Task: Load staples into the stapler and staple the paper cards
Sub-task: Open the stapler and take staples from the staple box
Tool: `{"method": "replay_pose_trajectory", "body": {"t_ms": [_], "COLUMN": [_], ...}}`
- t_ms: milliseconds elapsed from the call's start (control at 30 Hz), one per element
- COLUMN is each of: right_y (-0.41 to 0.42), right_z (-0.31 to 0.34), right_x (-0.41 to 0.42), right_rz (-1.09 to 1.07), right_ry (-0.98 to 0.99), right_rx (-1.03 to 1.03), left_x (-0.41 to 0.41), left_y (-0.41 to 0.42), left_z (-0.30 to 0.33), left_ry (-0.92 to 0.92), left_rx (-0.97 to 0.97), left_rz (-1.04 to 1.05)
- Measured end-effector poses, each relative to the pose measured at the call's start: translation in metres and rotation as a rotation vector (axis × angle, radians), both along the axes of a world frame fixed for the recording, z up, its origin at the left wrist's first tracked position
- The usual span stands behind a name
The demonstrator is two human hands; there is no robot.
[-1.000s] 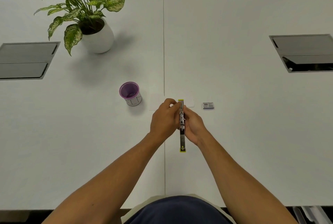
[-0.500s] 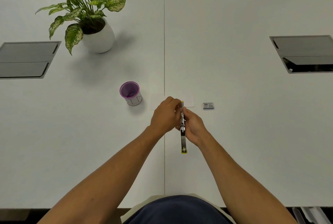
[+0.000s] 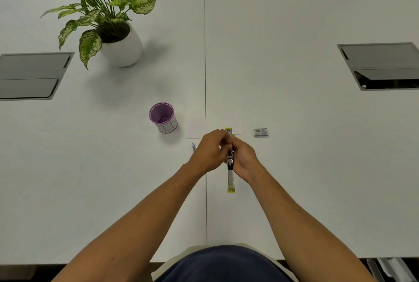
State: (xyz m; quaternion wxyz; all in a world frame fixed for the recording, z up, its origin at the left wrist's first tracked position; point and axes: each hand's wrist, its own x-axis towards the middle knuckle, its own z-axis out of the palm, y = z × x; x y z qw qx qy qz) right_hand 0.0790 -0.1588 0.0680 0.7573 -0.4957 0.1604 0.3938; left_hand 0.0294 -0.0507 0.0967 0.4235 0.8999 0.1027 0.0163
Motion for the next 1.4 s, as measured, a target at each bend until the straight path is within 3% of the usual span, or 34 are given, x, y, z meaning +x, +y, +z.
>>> {"method": "replay_pose_trajectory", "body": {"t_ms": [200, 433, 600, 700, 833, 933, 1100, 1400], "right_y": [-0.001, -0.003, -0.006, -0.009, -0.01, -0.011, -0.01, -0.015], "right_z": [-0.001, -0.012, -0.019, -0.022, -0.027, -0.031, -0.04, -0.059], "right_x": [0.001, 0.002, 0.003, 0.004, 0.006, 0.009, 0.011, 0.019], "right_rz": [-0.014, 0.002, -0.004, -0.018, -0.046, -0.065, -0.035, -0.02], "right_ry": [0.025, 0.008, 0.013, 0.047, 0.055, 0.044, 0.039, 0.089], "right_rx": [0.01, -0.119, -0.123, -0.125, -0.172, -0.246, -0.365, -0.277], "left_x": [-0.007, -0.018, -0.022, -0.022, -0.021, -0.024, -0.027, -0.013], "left_y": [0.0, -0.003, -0.004, -0.007, -0.018, -0.028, -0.034, -0.03], "left_z": [-0.003, -0.019, -0.03, -0.037, -0.042, -0.047, -0.063, -0.087], "left_ry": [0.02, -0.026, -0.031, 0.005, 0.054, 0.138, 0.203, 0.256], "left_rx": [-0.133, 0.03, 0.033, -0.049, -0.34, -0.463, -0.431, -0.426], "left_rz": [-0.008, -0.121, -0.111, -0.06, 0.114, 0.131, 0.125, 0.165]}}
